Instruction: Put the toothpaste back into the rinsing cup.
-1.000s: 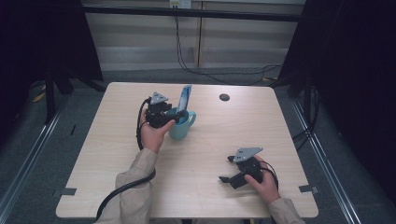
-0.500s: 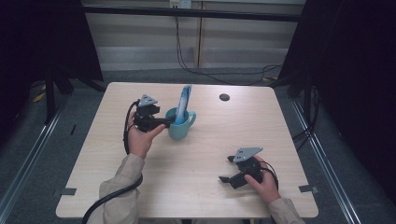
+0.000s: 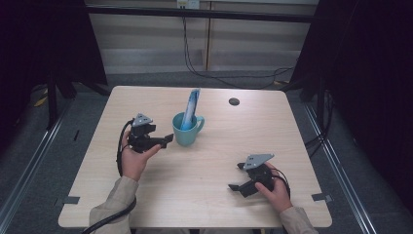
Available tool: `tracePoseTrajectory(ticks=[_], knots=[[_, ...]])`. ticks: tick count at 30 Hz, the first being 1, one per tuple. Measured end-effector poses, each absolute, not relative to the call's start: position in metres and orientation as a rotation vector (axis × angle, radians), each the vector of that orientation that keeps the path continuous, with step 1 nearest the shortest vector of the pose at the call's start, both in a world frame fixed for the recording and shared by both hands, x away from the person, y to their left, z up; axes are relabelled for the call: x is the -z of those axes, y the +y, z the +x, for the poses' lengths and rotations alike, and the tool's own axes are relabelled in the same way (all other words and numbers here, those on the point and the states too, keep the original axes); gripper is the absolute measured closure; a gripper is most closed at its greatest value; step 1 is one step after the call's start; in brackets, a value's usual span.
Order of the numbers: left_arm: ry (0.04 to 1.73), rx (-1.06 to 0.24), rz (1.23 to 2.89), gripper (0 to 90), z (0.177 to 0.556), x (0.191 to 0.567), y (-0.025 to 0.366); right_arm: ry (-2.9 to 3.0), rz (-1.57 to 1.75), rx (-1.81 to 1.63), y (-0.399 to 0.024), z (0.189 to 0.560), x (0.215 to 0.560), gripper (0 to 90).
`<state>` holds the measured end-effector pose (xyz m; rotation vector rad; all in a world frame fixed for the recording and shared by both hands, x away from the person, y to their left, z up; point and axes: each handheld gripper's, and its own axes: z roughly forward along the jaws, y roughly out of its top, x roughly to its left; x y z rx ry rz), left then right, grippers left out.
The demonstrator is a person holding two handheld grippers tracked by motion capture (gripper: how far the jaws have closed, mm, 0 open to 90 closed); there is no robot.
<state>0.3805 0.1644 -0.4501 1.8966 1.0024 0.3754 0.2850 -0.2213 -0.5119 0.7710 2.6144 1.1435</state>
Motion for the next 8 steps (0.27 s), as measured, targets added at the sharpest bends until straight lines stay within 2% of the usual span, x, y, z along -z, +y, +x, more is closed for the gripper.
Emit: tracePoseTrajectory(ticks=[8], knots=[[1.019,-0.362,1.931,15.3,0.373,0.471,0.168,2.615,0.769,-1.144,-0.221,0.285,0.512,12.1]])
